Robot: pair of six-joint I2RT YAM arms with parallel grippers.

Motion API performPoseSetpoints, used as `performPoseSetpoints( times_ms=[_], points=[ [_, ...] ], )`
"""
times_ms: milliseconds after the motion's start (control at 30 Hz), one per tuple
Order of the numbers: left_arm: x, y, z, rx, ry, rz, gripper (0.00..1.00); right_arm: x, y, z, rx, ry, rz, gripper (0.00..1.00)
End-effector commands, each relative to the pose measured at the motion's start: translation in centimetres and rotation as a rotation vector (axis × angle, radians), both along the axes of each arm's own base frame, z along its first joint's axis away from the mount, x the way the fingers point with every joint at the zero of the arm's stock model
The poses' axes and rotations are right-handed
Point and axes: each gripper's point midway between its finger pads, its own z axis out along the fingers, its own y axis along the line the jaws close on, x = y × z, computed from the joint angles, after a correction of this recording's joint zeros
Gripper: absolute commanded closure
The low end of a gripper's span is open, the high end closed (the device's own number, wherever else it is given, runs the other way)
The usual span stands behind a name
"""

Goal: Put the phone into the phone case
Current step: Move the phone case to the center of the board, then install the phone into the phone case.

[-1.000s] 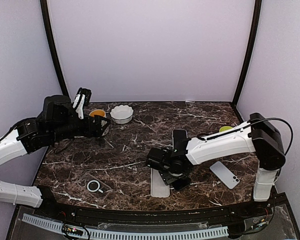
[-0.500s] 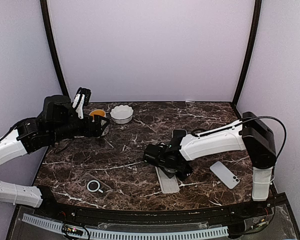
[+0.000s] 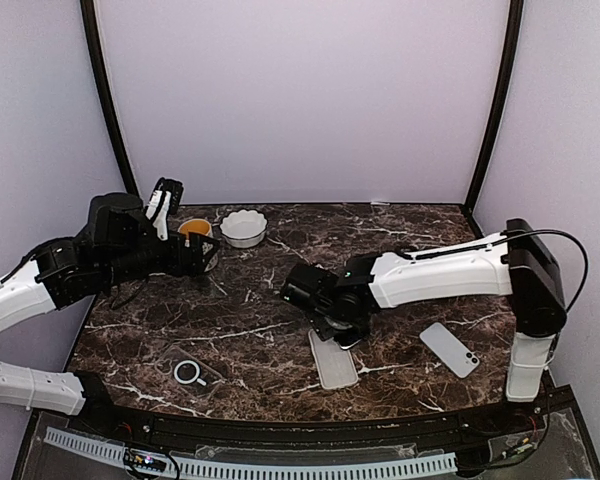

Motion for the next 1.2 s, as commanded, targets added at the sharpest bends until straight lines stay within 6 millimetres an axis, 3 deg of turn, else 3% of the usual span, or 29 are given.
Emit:
performPoseSetpoints(
  times_ms=[0, 133, 233, 533, 700, 1167],
  points=[
    [-0.1, 0.0, -1.2, 0.025, -0.010, -0.014, 0.13, -0.5, 2.6, 5.0, 0.397, -0.028, -0.103, 1.00],
    [0.3, -0.7, -2.0, 0.085, -0.011, -0.052, 0.12, -0.9, 3.0, 5.2, 0.572, -0.041, -0.180, 1.00],
    [1.0, -1.4, -2.4, 0.137, -0.020, -0.072, 0.05, -0.8, 3.5, 6.0, 0.649, -0.061, -0.190, 1.00],
    [4.0, -4.1, -0.9, 0.217, -0.085, -0.128, 0.01, -0.9, 3.7, 5.4, 0.710, -0.069, -0.236, 1.00],
    [3.8, -3.4, -2.8, 0.235, -0.056, -0.121, 0.01, -1.4, 2.6, 4.4, 0.737, -0.086, -0.275, 1.00],
    [3.4, -3.2, -2.8, 0.239, -0.071, -0.135, 0.01, -4.4, 2.7, 1.8, 0.698, -0.100, -0.173, 1.00]
  ],
)
